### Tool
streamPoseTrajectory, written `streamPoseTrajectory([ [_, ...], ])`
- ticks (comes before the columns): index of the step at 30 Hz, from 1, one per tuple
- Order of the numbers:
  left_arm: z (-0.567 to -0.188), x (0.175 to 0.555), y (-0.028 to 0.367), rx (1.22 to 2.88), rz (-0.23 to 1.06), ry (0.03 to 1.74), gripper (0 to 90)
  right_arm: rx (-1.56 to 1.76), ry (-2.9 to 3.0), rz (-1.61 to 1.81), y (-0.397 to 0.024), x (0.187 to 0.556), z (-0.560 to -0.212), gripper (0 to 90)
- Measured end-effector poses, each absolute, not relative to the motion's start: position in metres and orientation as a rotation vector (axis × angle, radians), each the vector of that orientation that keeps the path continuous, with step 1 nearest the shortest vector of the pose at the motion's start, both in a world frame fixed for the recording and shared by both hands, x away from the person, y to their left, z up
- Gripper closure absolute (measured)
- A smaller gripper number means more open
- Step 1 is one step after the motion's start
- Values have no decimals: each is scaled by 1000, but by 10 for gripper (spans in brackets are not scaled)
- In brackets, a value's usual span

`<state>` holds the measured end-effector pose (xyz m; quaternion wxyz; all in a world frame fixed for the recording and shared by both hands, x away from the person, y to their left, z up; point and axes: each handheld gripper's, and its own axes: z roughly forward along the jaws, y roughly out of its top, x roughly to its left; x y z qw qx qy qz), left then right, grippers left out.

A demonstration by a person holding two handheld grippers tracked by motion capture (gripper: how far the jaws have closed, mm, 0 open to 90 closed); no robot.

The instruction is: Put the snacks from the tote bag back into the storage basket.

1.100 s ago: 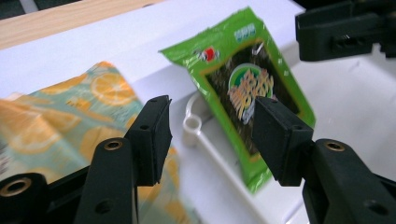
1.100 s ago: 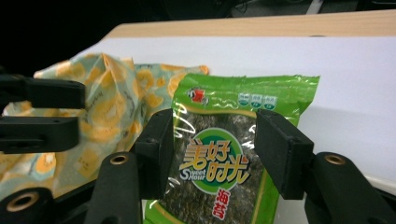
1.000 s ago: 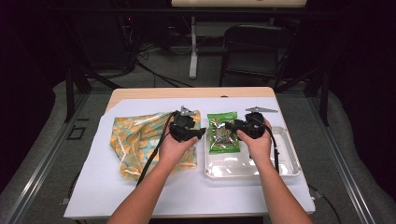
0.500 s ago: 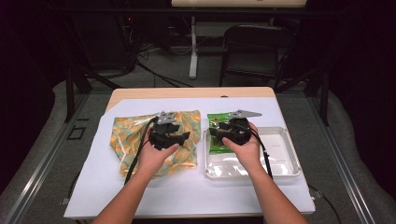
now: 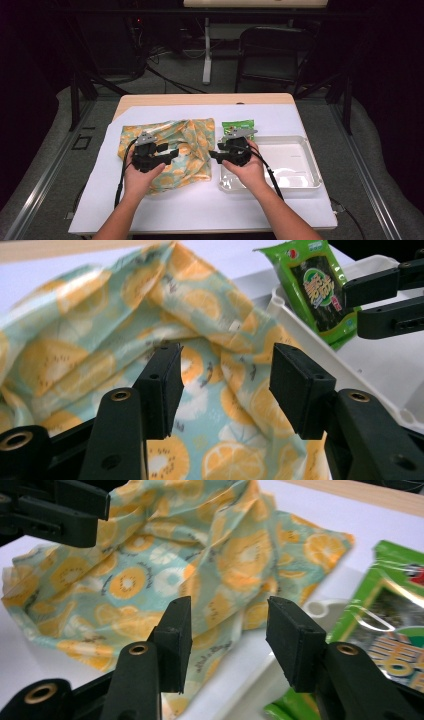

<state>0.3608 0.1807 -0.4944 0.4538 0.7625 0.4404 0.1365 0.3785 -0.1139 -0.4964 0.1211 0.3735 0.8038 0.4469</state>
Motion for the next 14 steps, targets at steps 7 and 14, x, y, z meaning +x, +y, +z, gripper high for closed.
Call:
streamPoseTrajectory([
  [7, -499, 357, 191, 1911, 352, 1094, 466, 1036, 2382, 1284, -101, 373, -500, 538],
  [14, -501, 356, 197, 1889, 366, 1124, 461, 990, 2407, 1253, -93, 368, -504, 521],
])
